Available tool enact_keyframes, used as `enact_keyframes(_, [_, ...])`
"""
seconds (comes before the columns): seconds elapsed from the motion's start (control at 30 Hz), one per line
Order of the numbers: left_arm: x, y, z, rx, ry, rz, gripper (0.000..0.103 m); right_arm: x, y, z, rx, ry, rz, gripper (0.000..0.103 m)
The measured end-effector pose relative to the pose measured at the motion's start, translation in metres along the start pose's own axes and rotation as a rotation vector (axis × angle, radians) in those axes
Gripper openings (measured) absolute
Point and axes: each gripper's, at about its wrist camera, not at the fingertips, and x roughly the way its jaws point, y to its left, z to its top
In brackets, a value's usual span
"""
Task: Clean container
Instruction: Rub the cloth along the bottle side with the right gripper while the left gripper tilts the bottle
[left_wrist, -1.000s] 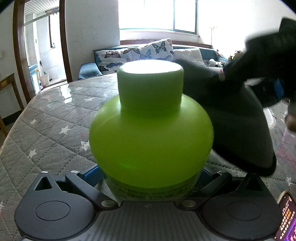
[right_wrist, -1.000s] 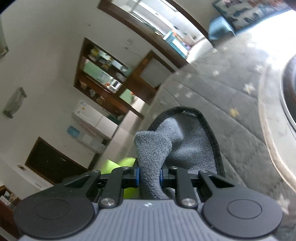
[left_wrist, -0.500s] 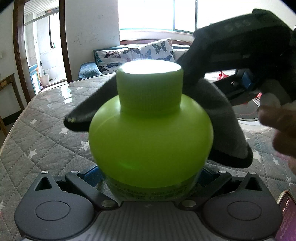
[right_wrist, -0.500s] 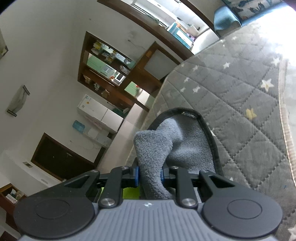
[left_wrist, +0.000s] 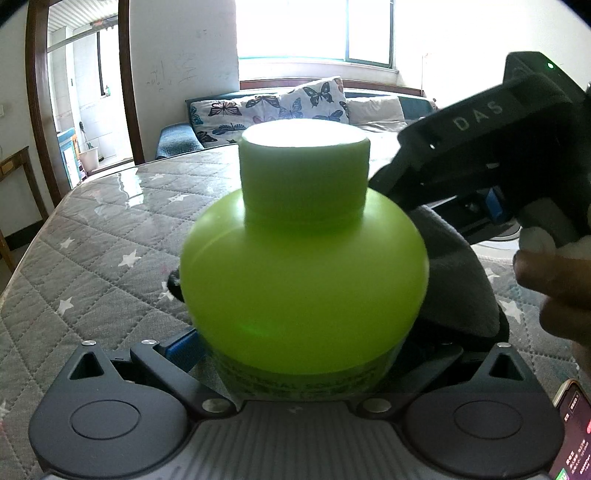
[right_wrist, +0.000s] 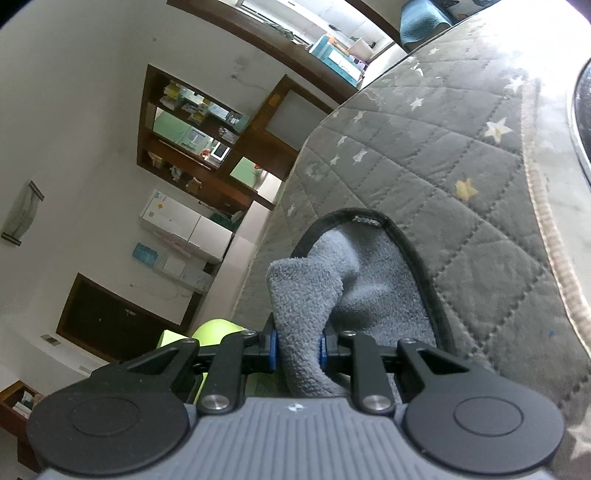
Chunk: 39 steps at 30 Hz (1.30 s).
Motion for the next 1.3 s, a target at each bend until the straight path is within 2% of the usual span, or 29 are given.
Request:
enact_keyframes(0.27, [0.002, -0.002, 0.002, -0.006, -0.001, 0.004, 0.103, -0.011, 0.001, -0.011, 0.008, -0.013, -0.028, 0.02])
enact_keyframes(0.53, [0.005, -0.003, 0.007, -0.008, 0.0, 0.005, 0.103, -0.029, 0.008, -0.024, -0.008, -0.051, 0.0, 0.02])
enact_keyframes(0.97, [0.008, -0.004, 0.007, -0.007, 0.0, 0.007, 0.103, -0.005, 0.019, 0.009, -0.028, -0.044, 0.06, 0.023])
enact_keyframes(1.3, [0.006, -0.002, 0.007, -0.008, 0.0, 0.008, 0.103, 0.01, 0.003, 0.007, -0.015, 0.021, 0.004, 0.023])
